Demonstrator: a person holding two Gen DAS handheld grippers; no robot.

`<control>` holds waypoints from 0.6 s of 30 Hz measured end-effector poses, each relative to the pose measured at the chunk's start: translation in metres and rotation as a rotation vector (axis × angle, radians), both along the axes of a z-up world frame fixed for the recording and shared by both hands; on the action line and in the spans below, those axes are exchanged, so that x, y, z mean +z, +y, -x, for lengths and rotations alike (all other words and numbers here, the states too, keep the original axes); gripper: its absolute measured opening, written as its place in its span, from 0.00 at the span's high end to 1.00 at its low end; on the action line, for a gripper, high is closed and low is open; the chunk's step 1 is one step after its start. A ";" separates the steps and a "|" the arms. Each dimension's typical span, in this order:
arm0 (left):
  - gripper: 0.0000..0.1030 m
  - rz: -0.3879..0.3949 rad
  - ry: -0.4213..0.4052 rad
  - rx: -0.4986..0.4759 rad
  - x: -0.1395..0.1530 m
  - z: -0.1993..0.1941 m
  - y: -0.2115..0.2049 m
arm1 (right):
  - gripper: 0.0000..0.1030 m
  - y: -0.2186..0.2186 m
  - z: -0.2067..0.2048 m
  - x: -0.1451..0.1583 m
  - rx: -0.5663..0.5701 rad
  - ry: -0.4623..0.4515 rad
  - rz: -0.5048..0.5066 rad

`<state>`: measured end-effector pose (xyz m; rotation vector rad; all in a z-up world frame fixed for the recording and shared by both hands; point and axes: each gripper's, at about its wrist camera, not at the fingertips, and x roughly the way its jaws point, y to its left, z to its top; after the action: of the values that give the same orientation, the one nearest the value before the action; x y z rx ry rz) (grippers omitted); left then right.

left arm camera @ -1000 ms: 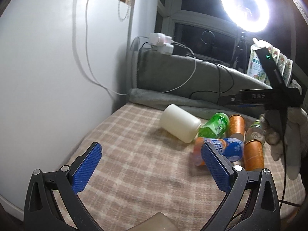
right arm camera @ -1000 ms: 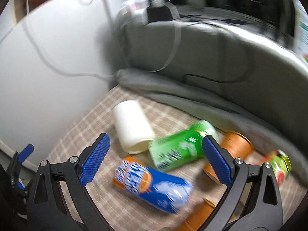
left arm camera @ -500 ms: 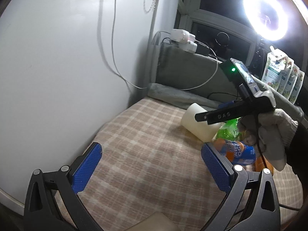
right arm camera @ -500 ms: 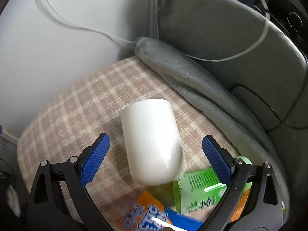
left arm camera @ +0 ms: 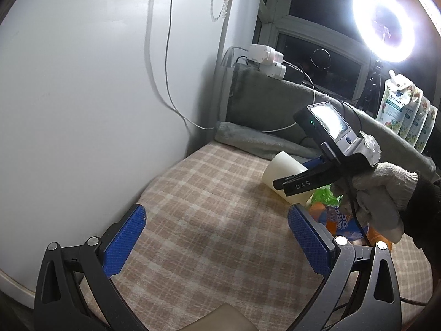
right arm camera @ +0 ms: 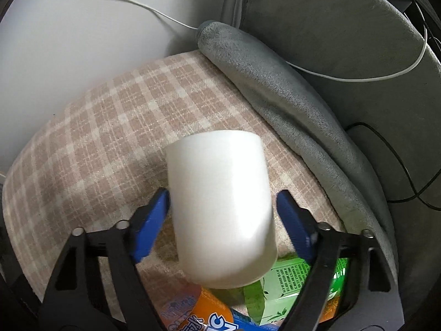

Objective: Flip cup upright
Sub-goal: 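Move the right gripper over the white cup and close on its body, then lift the white cup with the right gripper and rotate it rim-up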

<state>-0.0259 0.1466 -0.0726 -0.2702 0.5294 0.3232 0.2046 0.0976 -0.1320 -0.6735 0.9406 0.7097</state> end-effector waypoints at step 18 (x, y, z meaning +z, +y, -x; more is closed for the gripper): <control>0.01 -0.035 -0.048 -0.040 0.017 0.016 -0.022 | 0.26 -0.048 0.043 0.067 -0.082 -0.062 -0.254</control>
<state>-0.0415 0.1242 -0.0558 -0.2326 0.4807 0.2863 0.1611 0.0497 -0.0650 -0.4288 0.7999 0.7170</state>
